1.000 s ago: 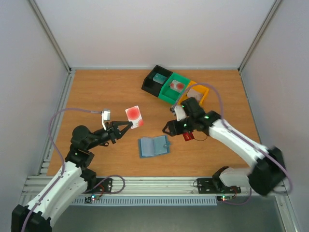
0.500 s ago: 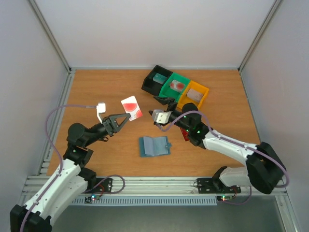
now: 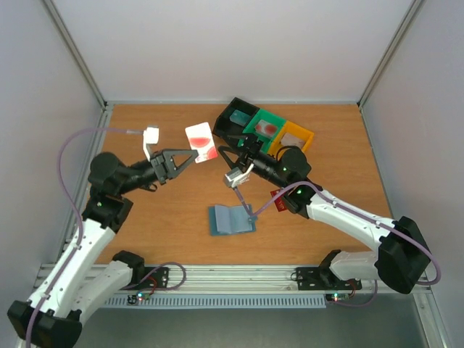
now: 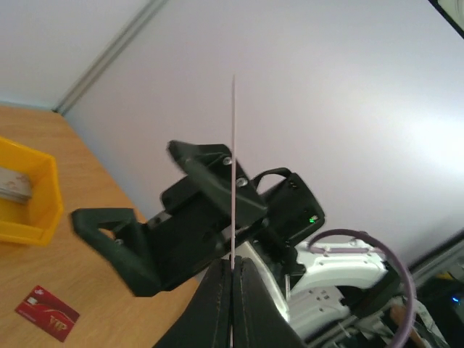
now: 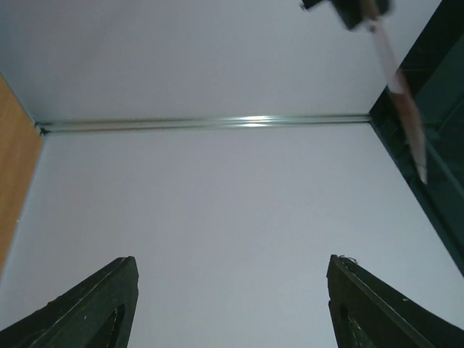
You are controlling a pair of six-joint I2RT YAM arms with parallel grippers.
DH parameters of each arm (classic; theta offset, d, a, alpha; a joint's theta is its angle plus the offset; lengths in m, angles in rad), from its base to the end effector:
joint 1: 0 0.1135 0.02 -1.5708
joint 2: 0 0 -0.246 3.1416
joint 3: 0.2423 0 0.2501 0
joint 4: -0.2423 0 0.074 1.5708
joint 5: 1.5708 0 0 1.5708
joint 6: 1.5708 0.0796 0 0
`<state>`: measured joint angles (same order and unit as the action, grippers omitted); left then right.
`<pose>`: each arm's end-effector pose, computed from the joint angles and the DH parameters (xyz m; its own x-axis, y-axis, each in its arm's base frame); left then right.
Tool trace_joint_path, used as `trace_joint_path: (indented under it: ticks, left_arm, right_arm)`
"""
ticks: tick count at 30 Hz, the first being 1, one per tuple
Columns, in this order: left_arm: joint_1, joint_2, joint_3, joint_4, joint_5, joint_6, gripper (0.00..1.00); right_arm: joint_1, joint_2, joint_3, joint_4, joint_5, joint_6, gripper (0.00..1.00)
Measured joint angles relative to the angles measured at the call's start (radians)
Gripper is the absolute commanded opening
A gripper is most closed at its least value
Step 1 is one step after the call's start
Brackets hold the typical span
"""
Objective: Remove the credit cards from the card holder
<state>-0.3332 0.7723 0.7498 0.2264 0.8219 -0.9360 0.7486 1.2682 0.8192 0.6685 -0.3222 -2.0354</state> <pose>0.1826 -0.1249 0.3656 -0.6116 -0.3684 -0.7002 0.6881 0.1891 -0.7006 0.2300 0.2481 0.3295 0.7081 -0.4996 0.4990 0.5333 -0.0846 -0.8417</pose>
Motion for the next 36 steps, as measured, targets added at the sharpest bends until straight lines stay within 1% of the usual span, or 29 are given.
trace_joint_path:
  ticks: [2, 3, 7, 10, 16, 19, 24, 27, 29, 31, 36]
  left_arm:
    - [0.002, 0.056, 0.1, -0.072, 0.048, 0.031, 0.0]
    - [0.002, 0.1, 0.168, -0.134, 0.09, 0.048, 0.0]
    - [0.003, 0.235, 0.348, -0.315, 0.197, 0.1, 0.0]
    - [0.006, 0.278, 0.397, -0.406, 0.235, 0.113, 0.0]
    - [0.007, 0.287, 0.461, -0.432, 0.269, 0.063, 0.0]
    - [0.007, 0.287, 0.486, -0.434, 0.274, 0.045, 0.0]
    - [0.007, 0.295, 0.488, -0.437, 0.291, 0.029, 0.0]
    - [0.007, 0.311, 0.488, -0.444, 0.298, 0.023, 0.0]
    - [0.007, 0.326, 0.486, -0.45, 0.298, 0.021, 0.0]
    - [0.007, 0.336, 0.482, -0.457, 0.297, 0.019, 0.0]
    - [0.007, 0.355, 0.475, -0.472, 0.295, 0.016, 0.0]
  right_arm:
    - [0.002, 0.0, 0.01, 0.001, 0.0, -0.016, 0.72]
    - [0.002, -0.002, 0.017, 0.008, 0.002, -0.024, 0.72]
    - [0.003, -0.031, 0.029, 0.041, 0.013, -0.037, 0.73]
    - [0.002, -0.063, 0.029, 0.056, 0.024, -0.042, 0.73]
    - [0.002, -0.085, 0.029, 0.103, 0.038, -0.049, 0.73]
    - [0.002, -0.07, 0.031, 0.132, 0.038, -0.05, 0.73]
    - [0.002, -0.03, 0.058, 0.141, 0.032, -0.051, 0.72]
    - [0.002, -0.024, 0.068, 0.141, 0.03, -0.053, 0.63]
    - [0.002, -0.024, 0.073, 0.141, 0.029, -0.053, 0.61]
    - [0.002, -0.024, 0.076, 0.14, 0.026, -0.054, 0.55]
    - [0.002, -0.026, 0.076, 0.121, 0.016, -0.06, 0.3]
